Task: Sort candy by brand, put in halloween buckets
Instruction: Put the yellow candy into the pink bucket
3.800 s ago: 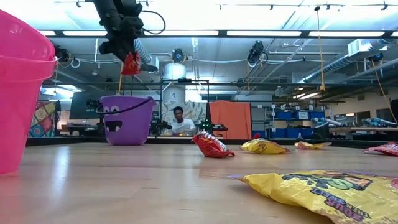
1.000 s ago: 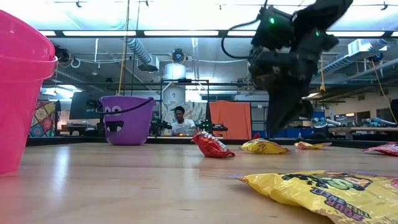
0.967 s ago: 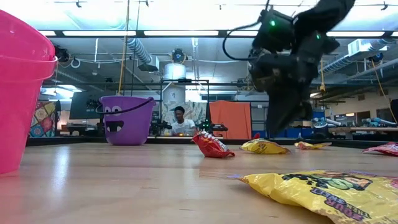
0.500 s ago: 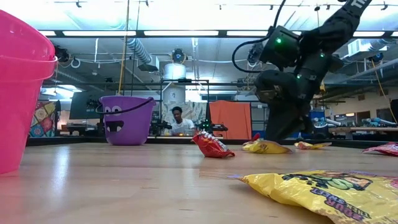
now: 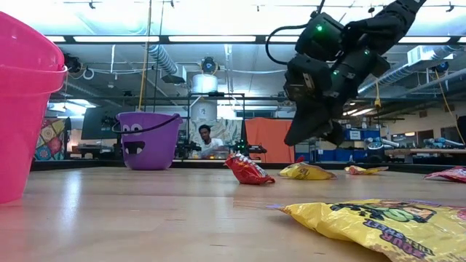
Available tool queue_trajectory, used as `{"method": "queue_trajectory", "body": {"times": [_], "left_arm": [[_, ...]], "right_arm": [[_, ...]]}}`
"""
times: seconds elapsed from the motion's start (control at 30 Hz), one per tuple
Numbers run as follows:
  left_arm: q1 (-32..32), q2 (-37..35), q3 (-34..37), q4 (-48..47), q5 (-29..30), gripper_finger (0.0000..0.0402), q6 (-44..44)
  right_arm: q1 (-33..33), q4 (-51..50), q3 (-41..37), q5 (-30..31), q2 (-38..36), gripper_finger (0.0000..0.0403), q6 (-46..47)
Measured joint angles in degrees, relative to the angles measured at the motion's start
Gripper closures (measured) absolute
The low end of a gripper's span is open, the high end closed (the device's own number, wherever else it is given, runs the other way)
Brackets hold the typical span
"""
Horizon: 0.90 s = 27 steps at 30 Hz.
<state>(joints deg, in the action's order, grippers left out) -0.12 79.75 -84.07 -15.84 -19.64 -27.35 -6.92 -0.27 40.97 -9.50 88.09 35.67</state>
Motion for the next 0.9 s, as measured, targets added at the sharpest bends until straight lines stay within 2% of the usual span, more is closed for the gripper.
{"method": "queue_trajectory", "body": {"times": [0.33, 0.53, 0.7, 0.9], "left_arm": [[0.0, 0.0, 0.0, -0.6, -0.6, 0.0191, -0.9], [0.0, 0.0, 0.0, -0.5, -0.6, 0.0191, -3.1], [0.0, 0.0, 0.0, -0.2, -0.6, 0.0191, -3.3], [0.0, 0.0, 0.0, -0.2, 0.2, 0.0191, -3.3]], "right_arm": [[-3.0, -6.7, 0.0, -6.7, 0.0, 0.0227, -16.5], [-5.2, -10.5, 0.0, -3.3, 0.0, 0.0156, -21.7], [-6.7, -10.3, 0.0, -1.4, 0.0, 0.0131, -22.8], [-7.2, -9.8, -2.7, -2.2, 0.0, 0.0135, -22.2]]}}
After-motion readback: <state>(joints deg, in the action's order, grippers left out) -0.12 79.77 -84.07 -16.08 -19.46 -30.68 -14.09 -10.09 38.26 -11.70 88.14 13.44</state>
